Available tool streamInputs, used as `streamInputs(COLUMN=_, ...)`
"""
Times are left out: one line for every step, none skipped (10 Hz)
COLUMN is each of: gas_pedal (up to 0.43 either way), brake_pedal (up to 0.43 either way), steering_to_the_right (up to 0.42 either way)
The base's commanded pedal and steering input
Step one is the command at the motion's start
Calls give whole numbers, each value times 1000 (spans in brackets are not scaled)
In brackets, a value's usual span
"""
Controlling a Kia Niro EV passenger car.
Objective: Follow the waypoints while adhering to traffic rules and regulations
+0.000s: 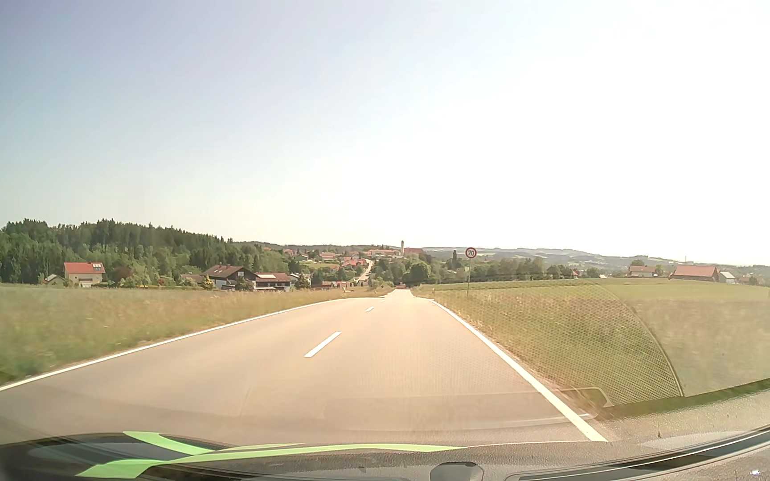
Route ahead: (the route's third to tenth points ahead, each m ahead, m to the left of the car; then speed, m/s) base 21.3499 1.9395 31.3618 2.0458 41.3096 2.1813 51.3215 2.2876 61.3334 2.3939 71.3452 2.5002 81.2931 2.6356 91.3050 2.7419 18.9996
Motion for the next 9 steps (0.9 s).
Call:
streamInputs(gas_pedal=169, brake_pedal=0, steering_to_the_right=-7)
streamInputs(gas_pedal=169, brake_pedal=0, steering_to_the_right=-7)
streamInputs(gas_pedal=169, brake_pedal=0, steering_to_the_right=-7)
streamInputs(gas_pedal=169, brake_pedal=0, steering_to_the_right=-7)
streamInputs(gas_pedal=169, brake_pedal=0, steering_to_the_right=-6)
streamInputs(gas_pedal=169, brake_pedal=0, steering_to_the_right=-6)
streamInputs(gas_pedal=169, brake_pedal=0, steering_to_the_right=-5)
streamInputs(gas_pedal=169, brake_pedal=0, steering_to_the_right=-4)
streamInputs(gas_pedal=169, brake_pedal=0, steering_to_the_right=-2)
